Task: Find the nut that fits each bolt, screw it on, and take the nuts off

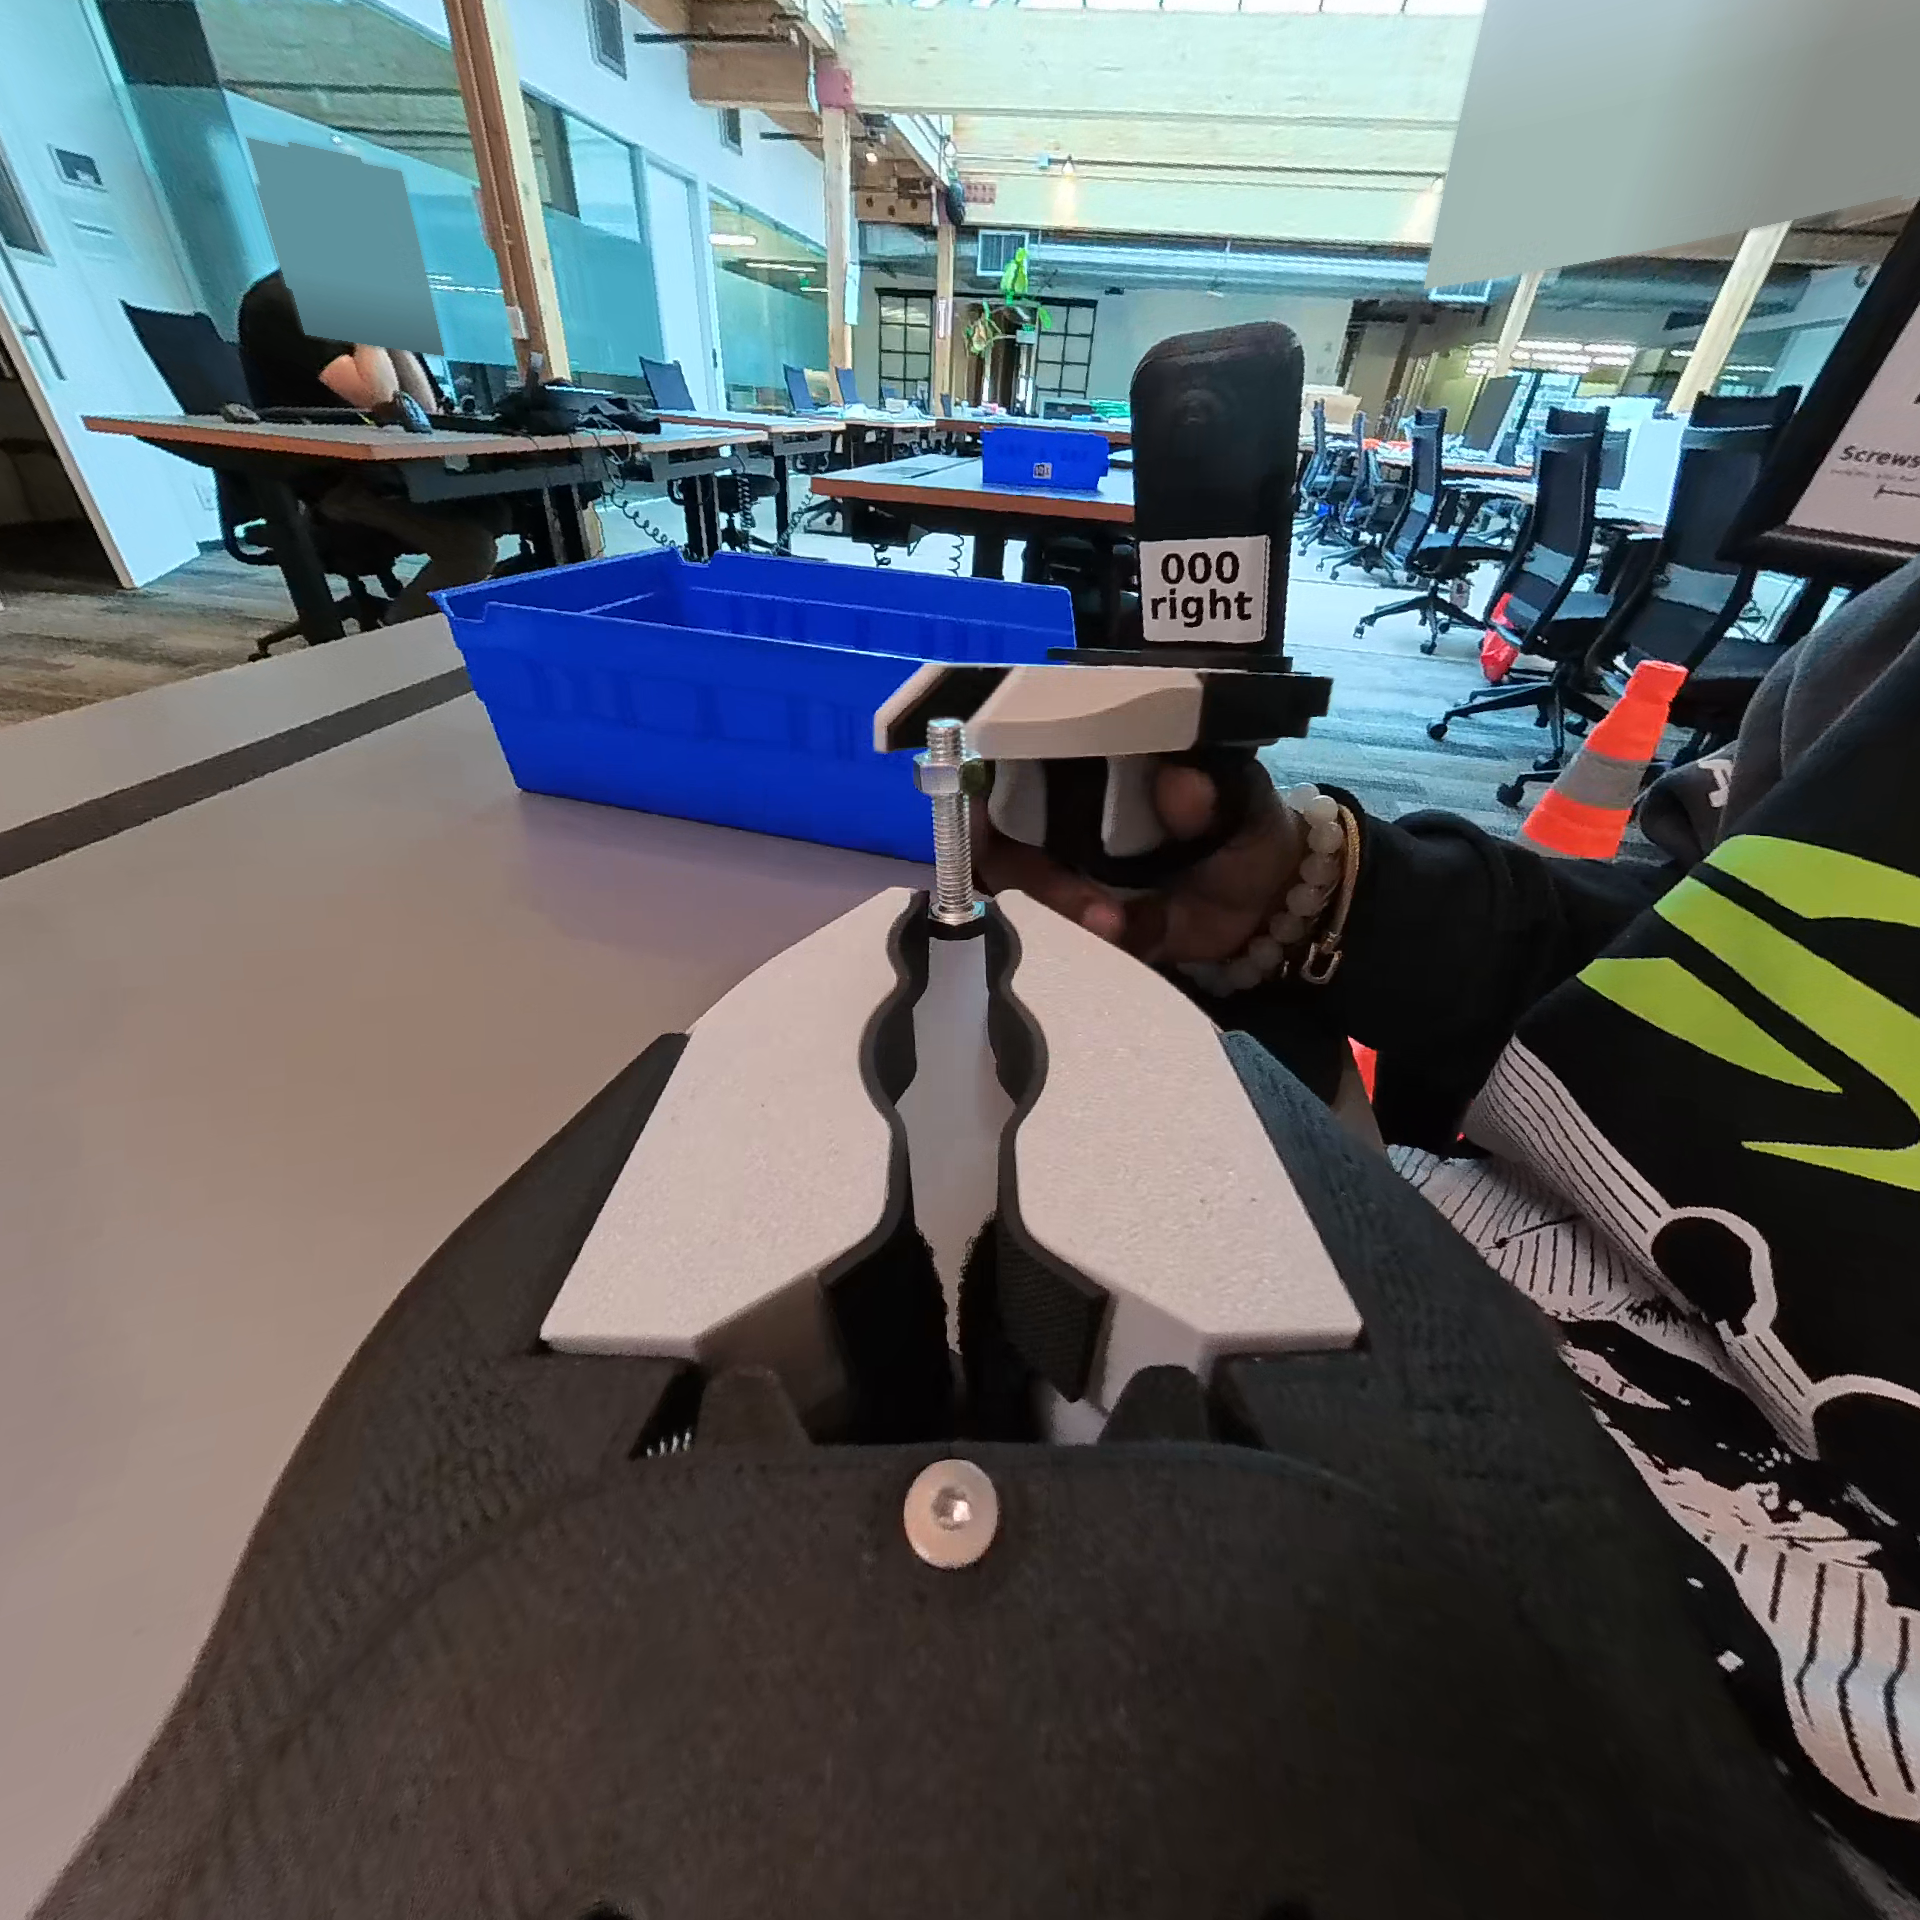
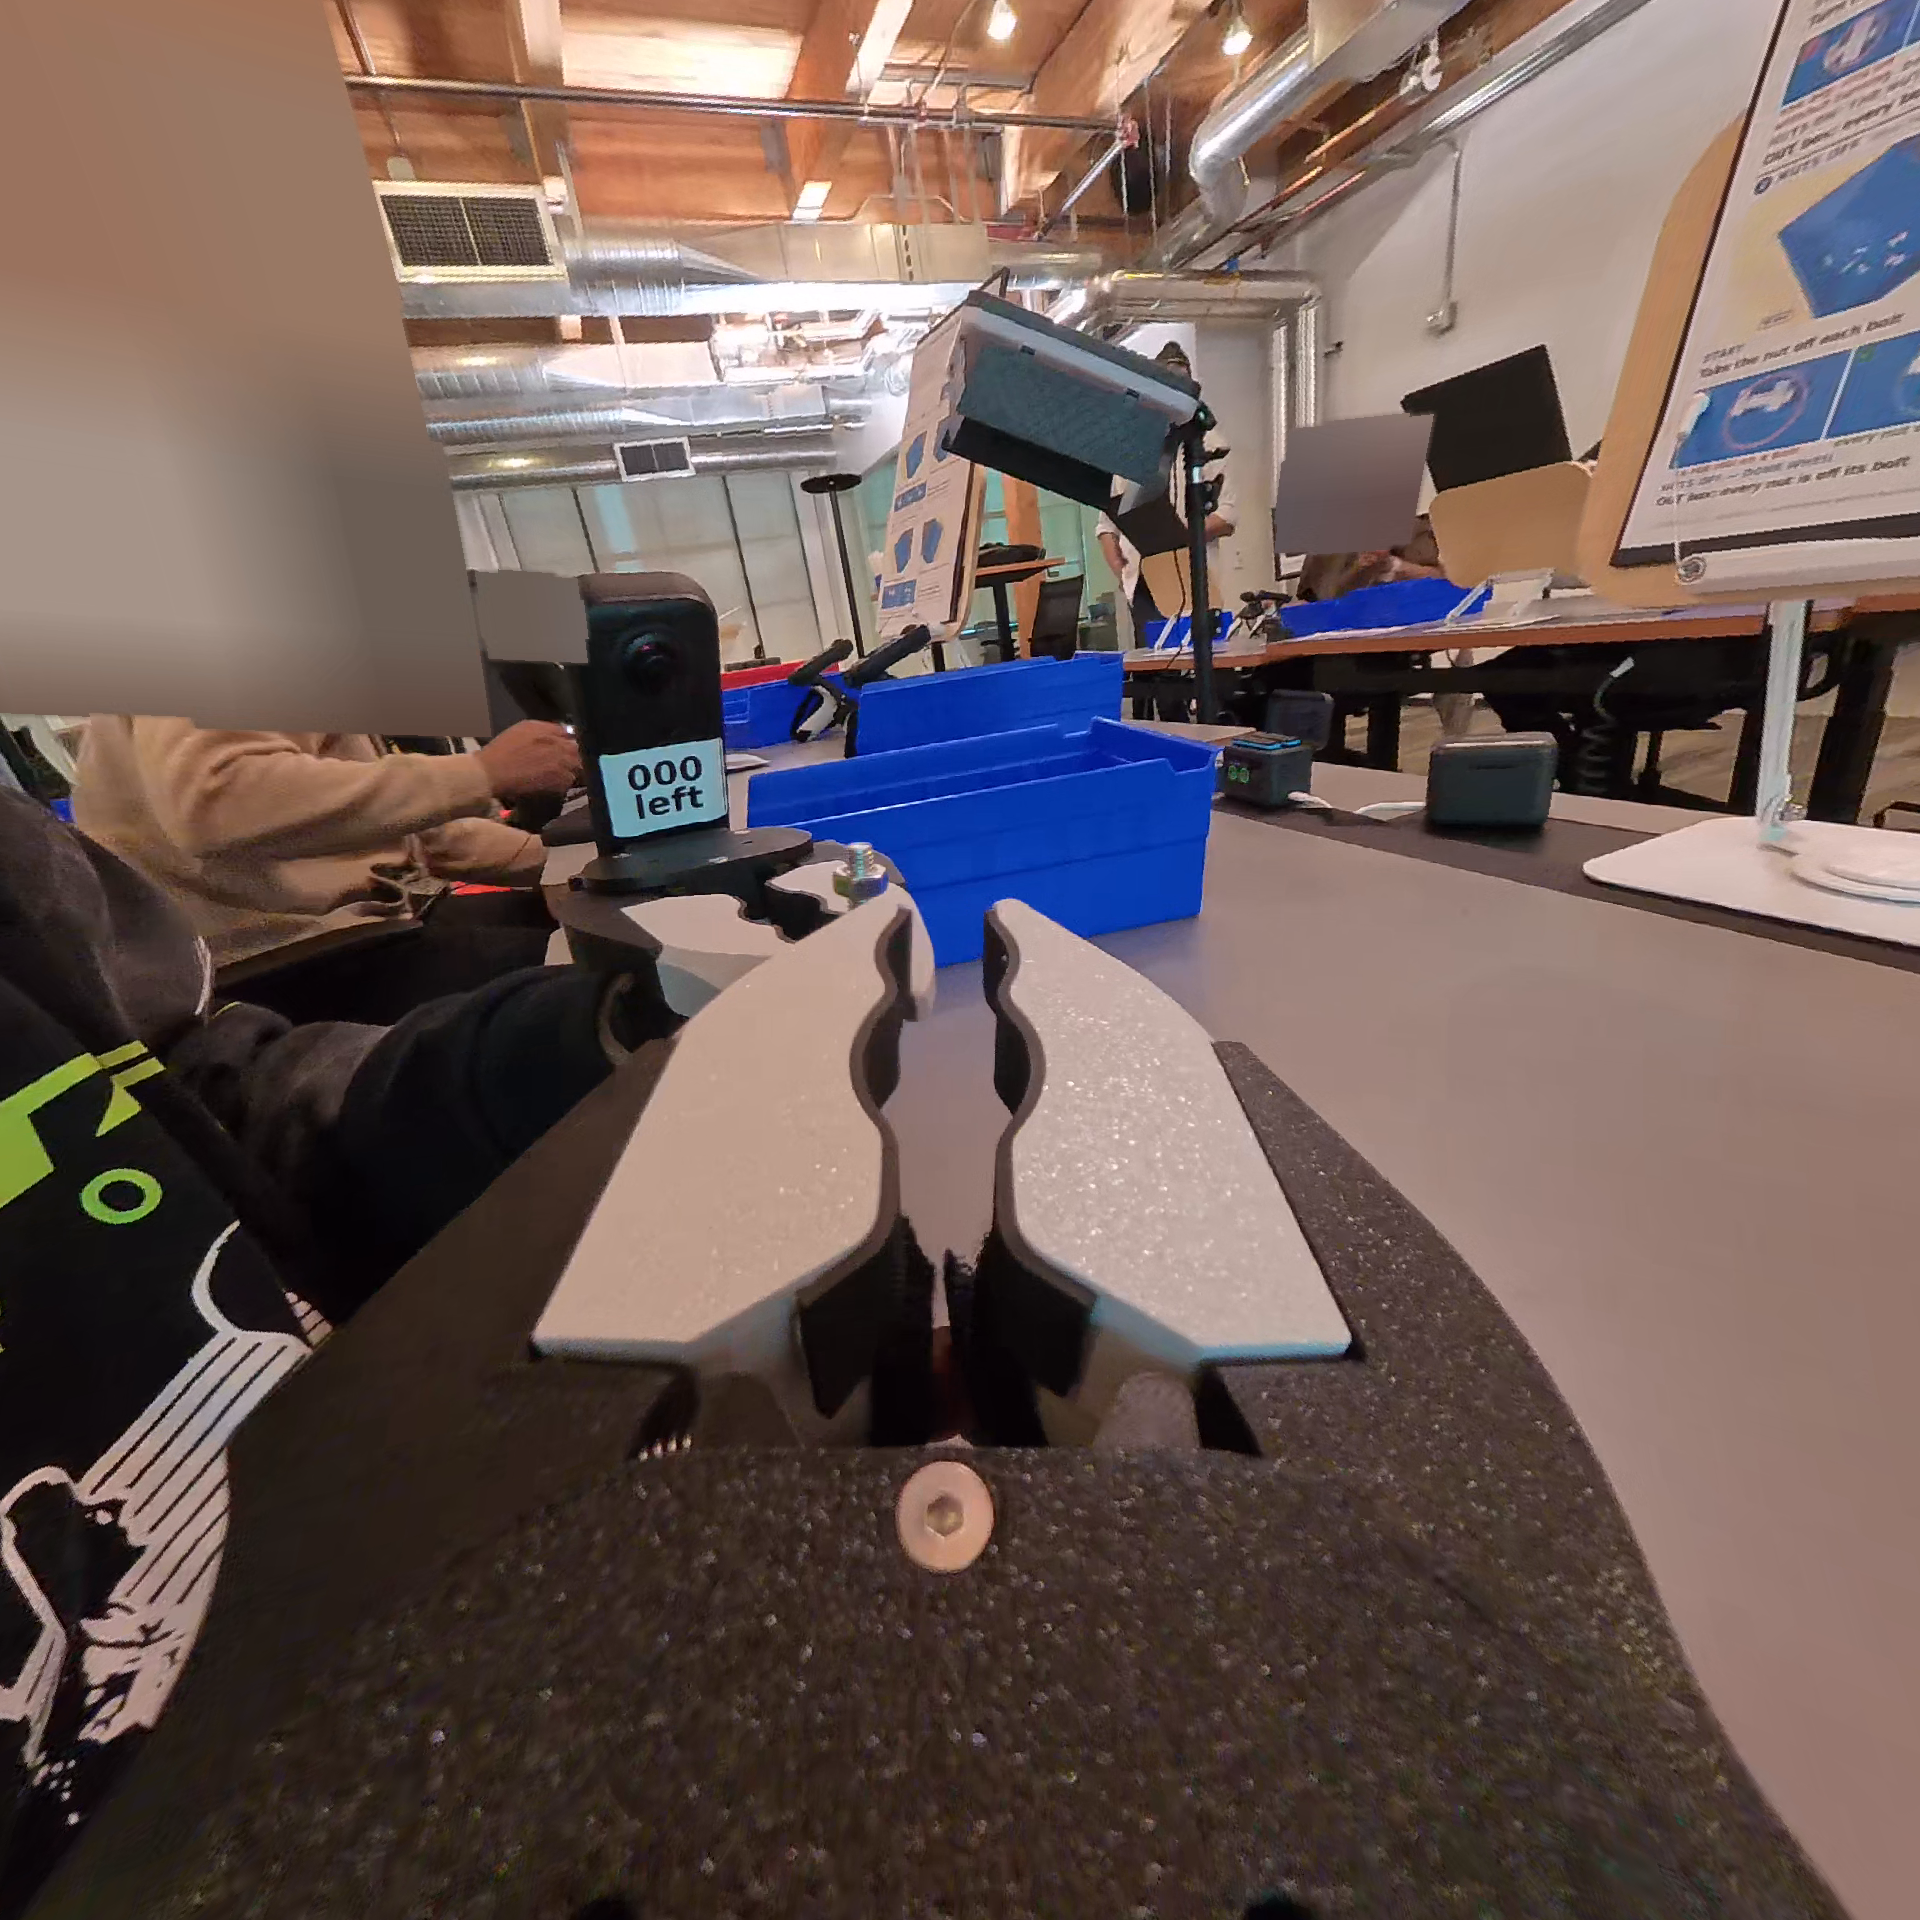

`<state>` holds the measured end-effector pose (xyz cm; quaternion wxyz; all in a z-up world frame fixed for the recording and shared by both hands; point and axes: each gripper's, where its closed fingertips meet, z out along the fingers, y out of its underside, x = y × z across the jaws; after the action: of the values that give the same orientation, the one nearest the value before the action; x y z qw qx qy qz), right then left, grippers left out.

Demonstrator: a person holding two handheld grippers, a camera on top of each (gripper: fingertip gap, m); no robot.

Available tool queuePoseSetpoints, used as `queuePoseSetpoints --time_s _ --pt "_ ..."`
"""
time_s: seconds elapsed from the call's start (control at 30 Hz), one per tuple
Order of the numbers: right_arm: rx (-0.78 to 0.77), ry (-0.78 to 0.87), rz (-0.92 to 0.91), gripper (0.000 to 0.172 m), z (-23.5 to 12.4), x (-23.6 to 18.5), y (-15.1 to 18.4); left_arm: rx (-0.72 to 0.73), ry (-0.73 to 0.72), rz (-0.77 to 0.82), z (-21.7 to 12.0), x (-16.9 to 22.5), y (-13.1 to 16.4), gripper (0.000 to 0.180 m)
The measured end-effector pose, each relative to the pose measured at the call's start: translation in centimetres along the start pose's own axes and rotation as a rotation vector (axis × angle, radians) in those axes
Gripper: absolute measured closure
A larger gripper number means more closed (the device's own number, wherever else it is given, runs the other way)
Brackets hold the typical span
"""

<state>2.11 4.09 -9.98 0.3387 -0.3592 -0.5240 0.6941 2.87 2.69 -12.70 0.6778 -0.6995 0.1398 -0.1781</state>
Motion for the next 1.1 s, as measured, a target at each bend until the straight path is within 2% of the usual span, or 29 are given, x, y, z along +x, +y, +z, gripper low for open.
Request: queuePoseSetpoints --time_s 0.17,0.3,0.57,0.73,0.83,0.9,1.1 --pt "-0.027 -0.054 -0.001 0.143 0.6 -1.0 0.5 -0.028 0.002 0.017 0.3 0.2 0.5 0.17" --pt "-0.06 -0.062 -0.024 0.138 1.2 -1.3 1.0 -0.063 0.01 0.041 0.7 0.6 1.0 0.17" --pt "-0.078 -0.045 -0.039 0.14 1.5 -1.2 1.3 -0.084 0.022 0.055 0.9 0.9 1.4 0.17" --pt "-0.048 -0.035 -0.029 0.145 0.9 -0.8 0.8 -0.046 0.004 0.029 0.5 0.4 0.8 0.17" --pt "-0.016 0.021 -0.025 0.163 0.2 0.3 0.2 -0.009 -0.003 0.009 0.1 0.1 0.2 0.17" --pt "0.001 0.029 -0.018 0.165 0.0 0.5 -0.1 -0.013 -0.01 0.012 0.1 0.0 0.2 0.17" --pt "-0.019 -0.036 -0.015 0.146 0.5 -0.7 0.3 -0.035 -0.01 0.025 0.3 0.0 0.6 0.17"
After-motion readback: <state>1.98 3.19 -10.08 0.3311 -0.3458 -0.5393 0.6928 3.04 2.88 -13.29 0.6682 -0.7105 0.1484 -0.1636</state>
